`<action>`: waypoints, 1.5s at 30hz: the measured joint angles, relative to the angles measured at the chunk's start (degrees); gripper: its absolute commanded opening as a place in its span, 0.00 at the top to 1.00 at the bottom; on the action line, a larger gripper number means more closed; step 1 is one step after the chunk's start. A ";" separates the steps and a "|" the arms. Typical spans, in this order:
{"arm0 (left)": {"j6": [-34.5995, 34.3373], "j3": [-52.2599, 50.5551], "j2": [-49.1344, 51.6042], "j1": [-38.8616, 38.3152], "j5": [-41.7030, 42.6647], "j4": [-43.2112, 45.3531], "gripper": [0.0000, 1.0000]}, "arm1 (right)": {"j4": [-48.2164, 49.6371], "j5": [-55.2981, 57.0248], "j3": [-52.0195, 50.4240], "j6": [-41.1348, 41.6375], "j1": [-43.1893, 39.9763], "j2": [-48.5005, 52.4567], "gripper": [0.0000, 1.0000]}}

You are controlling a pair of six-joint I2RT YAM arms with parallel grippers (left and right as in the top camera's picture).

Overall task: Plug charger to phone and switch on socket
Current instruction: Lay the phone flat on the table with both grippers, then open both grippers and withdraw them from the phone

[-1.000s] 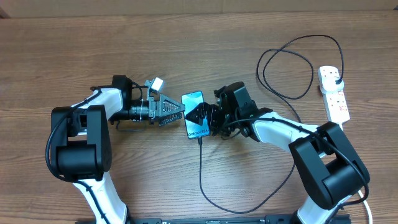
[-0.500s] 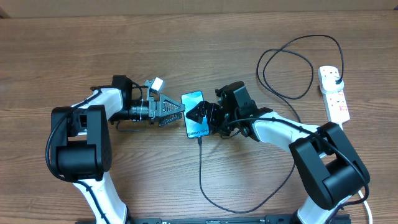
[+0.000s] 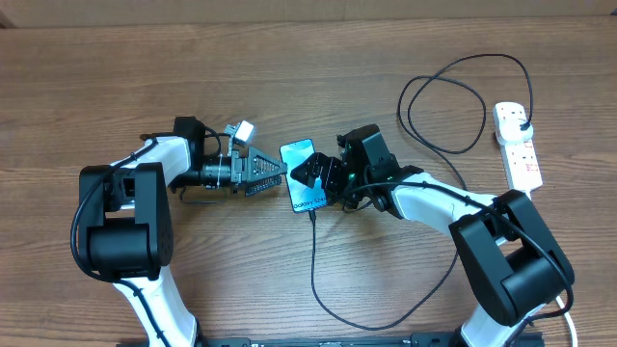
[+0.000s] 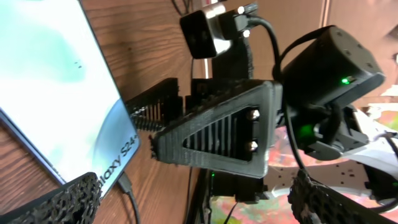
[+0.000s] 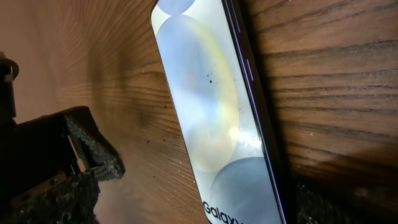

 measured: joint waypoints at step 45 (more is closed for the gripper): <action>0.00 0.02 -0.02 0.00 -18.12 7.93 0.00 | -29.64 14.93 -0.39 -9.84 -0.85 -11.56 0.00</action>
